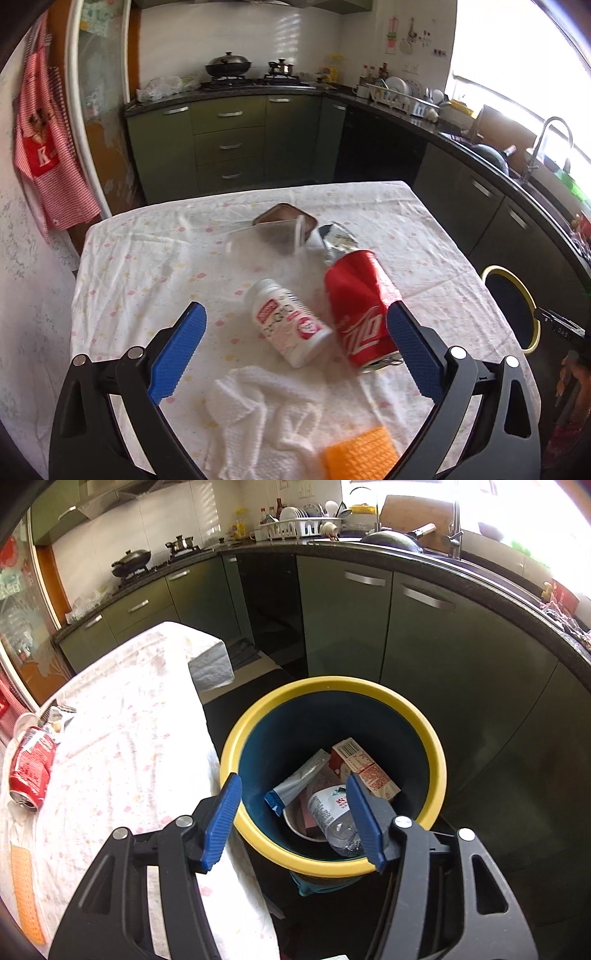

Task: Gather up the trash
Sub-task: 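Open the right gripper over the bin while the left gripper approaches the red can, then close the left gripper on the red cola can and carry it to the bin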

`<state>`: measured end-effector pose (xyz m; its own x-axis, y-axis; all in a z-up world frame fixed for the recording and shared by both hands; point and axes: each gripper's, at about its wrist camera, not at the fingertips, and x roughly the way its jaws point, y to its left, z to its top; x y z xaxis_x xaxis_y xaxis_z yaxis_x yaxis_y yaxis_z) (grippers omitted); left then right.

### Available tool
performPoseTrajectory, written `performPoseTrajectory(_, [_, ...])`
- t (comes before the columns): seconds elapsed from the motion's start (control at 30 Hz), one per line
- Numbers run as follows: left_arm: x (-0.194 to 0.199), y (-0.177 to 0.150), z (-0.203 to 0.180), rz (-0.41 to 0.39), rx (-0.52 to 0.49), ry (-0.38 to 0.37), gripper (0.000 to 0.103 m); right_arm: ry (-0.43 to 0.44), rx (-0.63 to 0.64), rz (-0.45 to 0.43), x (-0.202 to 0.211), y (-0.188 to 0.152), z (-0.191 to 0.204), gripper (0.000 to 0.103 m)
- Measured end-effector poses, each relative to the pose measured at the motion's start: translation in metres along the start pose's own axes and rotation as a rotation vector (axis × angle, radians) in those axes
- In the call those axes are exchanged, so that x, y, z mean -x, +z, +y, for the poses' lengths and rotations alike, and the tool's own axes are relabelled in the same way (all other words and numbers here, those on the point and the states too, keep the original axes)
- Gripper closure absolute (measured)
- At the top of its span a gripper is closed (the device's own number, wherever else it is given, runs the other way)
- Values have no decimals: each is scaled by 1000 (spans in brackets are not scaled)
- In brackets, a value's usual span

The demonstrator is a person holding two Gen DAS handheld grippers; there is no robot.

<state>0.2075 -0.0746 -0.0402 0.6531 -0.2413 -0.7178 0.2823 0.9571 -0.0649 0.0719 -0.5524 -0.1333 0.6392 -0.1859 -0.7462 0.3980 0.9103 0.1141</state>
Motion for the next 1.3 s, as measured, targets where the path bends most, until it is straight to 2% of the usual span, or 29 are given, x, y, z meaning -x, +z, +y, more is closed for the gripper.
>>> performPoseTrajectory(0.1, [-22, 17, -34, 83, -60, -7, 6, 29, -11, -14, 2, 0, 0, 45])
performPoseTrajectory(0.2, [-54, 27, -53, 203, -56, -41, 6, 64, -20, -24, 5, -1, 1, 45])
performPoseTrajectory(0.27, [-73, 31, -61, 253, -53, -28, 6, 78, -30, -32, 8, -1, 0, 44])
performPoseTrajectory(0.43, [-104, 30, -68, 324, -56, 4, 8, 94, -58, -37, 9, -1, -9, 44])
performPoseTrajectory(0.67, [-133, 21, -65, 417, -51, 39, 23, 109, -95, -25, 1, -4, -20, 44])
performPoseTrajectory(0.93, [-142, 14, -67, 444, -73, 28, 48, 127, -97, -15, -4, -6, -20, 44])
performPoseTrajectory(1.1, [-141, 13, -81, 434, -132, 7, 49, 125, -106, -18, -2, -7, -23, 44])
performPoseTrajectory(1.3, [-118, 18, -108, 385, -191, -28, 49, 124, -116, -28, 2, -7, -29, 44])
